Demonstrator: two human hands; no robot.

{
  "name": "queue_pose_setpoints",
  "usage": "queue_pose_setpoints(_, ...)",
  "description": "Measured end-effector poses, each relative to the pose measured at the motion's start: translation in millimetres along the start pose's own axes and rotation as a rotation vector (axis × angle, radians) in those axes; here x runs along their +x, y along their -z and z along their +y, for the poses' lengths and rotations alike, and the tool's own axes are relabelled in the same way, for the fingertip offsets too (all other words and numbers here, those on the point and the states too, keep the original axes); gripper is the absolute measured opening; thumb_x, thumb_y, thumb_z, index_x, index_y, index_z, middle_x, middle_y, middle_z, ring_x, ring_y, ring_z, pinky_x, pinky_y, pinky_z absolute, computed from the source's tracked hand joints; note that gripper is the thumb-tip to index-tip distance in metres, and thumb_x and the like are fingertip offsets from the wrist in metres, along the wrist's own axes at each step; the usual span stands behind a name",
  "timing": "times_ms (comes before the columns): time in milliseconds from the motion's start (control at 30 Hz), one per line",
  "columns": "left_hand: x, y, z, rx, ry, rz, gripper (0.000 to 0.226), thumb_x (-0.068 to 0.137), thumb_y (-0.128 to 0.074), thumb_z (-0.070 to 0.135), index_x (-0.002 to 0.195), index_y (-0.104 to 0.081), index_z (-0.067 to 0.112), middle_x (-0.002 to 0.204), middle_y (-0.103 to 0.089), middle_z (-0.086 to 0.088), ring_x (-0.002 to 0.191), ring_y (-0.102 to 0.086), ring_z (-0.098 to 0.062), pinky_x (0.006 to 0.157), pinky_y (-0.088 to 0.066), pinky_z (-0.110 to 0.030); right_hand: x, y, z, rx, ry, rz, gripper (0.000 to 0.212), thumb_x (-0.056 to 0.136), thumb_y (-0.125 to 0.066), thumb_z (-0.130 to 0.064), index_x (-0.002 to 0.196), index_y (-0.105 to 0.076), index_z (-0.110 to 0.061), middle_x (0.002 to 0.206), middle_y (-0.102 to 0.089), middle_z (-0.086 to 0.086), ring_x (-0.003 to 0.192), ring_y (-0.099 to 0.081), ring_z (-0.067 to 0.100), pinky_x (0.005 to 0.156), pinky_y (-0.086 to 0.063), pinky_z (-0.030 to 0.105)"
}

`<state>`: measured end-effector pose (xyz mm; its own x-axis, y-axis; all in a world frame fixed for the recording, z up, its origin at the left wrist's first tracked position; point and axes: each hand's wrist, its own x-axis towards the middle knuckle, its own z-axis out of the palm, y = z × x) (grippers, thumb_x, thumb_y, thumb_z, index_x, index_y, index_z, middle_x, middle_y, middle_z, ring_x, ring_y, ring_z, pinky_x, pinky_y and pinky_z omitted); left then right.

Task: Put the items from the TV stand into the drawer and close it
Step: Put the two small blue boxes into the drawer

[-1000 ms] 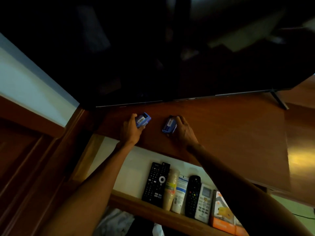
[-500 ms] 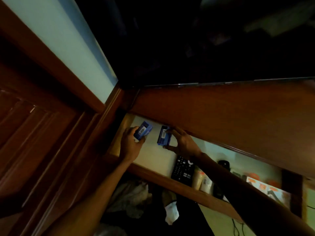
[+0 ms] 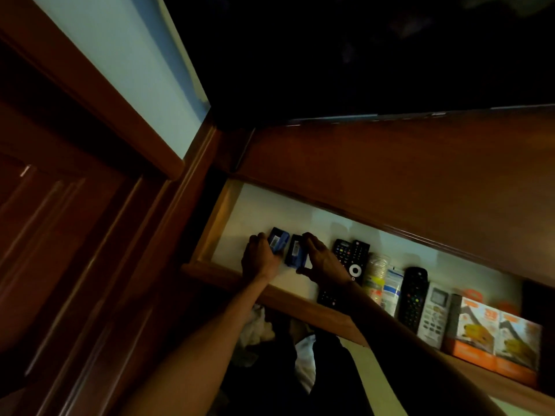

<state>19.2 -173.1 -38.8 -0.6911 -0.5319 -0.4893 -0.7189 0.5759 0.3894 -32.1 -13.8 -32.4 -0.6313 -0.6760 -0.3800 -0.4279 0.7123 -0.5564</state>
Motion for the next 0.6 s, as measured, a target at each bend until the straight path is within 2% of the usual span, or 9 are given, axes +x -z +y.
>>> queue_pose_setpoints(67,0.7,-3.4,-0.5,0.001,-0.002,-0.018,0.047,0.079,-0.071,0.028,0.12,-0.053,0.012,0.12,-0.056,-0.012,0.107,-0.058,-0.031,0.083,-0.051,-0.042,-0.8,-0.8,2.7,-0.01,-0.015,-0.021,0.086,0.077,-0.079,-0.023,0.146,-0.032,-0.004,0.15,-0.034,0.015,0.133,-0.042,0.033,0.103,-0.042,0.036)
queue_pose_setpoints(167,4.0,-3.3,-1.8,-0.028,-0.045,-0.064,0.052,0.077,-0.071,0.032,0.124,-0.054,0.02,0.118,-0.059,-0.008,0.103,-0.06,-0.029,0.082,-0.053,-0.041,-3.6,1.4,5.8,0.006,-0.056,-0.026,0.084,0.076,-0.08,-0.026,0.142,-0.035,-0.003,0.144,-0.041,0.016,0.129,-0.045,0.033,0.1,-0.043,0.037)
queue_pose_setpoints(300,9.1,0.4,0.1,-0.007,-0.114,-0.113,0.037,0.089,-0.055,0.033,0.125,-0.059,0.023,0.117,-0.066,-0.008,0.102,-0.063,-0.029,0.083,-0.054,-0.041,-2.8,5.0,5.9,0.011,-0.078,0.028,0.068,0.083,-0.073,-0.028,0.138,-0.041,-0.005,0.135,-0.052,0.017,0.122,-0.052,0.035,0.096,-0.045,0.041)
queue_pose_setpoints(433,5.5,0.8,6.6,-0.019,-0.181,-0.204,0.035,0.093,-0.055,0.025,0.127,-0.059,0.021,0.121,-0.067,-0.008,0.107,-0.063,-0.03,0.086,-0.053,-0.039,-2.9,15.8,12.7,-0.148,-0.152,-0.017,0.08,0.082,-0.072,-0.038,0.146,-0.033,-0.011,0.141,-0.05,0.015,0.132,-0.041,0.032,0.106,-0.034,0.043)
queue_pose_setpoints(600,-0.9,-6.1,13.6,0.007,-0.216,-0.277,0.04,0.088,-0.064,0.015,0.127,-0.06,0.019,0.12,-0.068,-0.009,0.108,-0.064,-0.029,0.09,-0.054,-0.039,-10.2,24.0,24.7,-0.271,-0.191,-0.074,0.09,0.074,-0.078,-0.041,0.146,-0.029,-0.016,0.134,-0.056,0.012,0.13,-0.042,0.03,0.106,-0.031,0.042)
